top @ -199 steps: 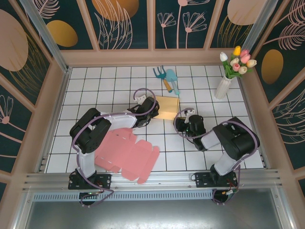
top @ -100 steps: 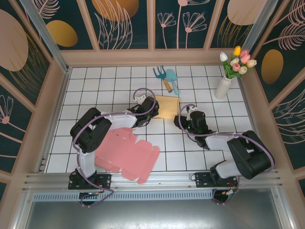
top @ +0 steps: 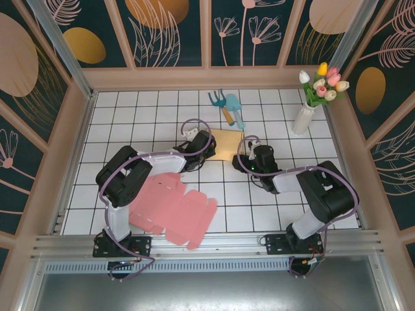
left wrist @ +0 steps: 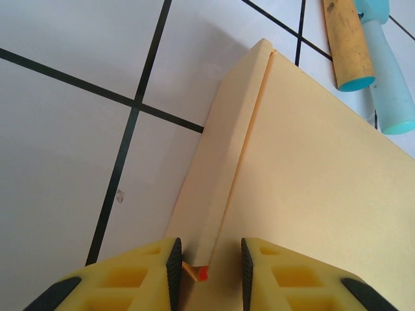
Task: Fold the paper box
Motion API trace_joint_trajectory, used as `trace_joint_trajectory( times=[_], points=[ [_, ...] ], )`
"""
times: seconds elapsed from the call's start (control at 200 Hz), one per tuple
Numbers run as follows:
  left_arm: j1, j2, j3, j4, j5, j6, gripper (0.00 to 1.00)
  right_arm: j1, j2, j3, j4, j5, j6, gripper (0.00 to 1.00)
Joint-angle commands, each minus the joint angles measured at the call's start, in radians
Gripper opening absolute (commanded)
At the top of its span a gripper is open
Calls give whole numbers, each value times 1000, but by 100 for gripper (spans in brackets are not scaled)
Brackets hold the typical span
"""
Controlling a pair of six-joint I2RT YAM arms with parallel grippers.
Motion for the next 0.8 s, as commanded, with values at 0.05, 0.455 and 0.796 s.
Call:
trace_joint_trajectory(
  times=[0.05, 0.455, 0.796],
  points=[
    [14, 102, -48, -222, 30, 16, 30, 0, 7, 10, 54, -135, -22, 42],
    [15, 109, -43, -222, 34, 15, 30, 1, -32, 29, -25, -75, -73, 38],
    [15, 114, -43, -222, 39, 15, 30, 1, 49, -16, 96, 4, -140, 26]
  ],
)
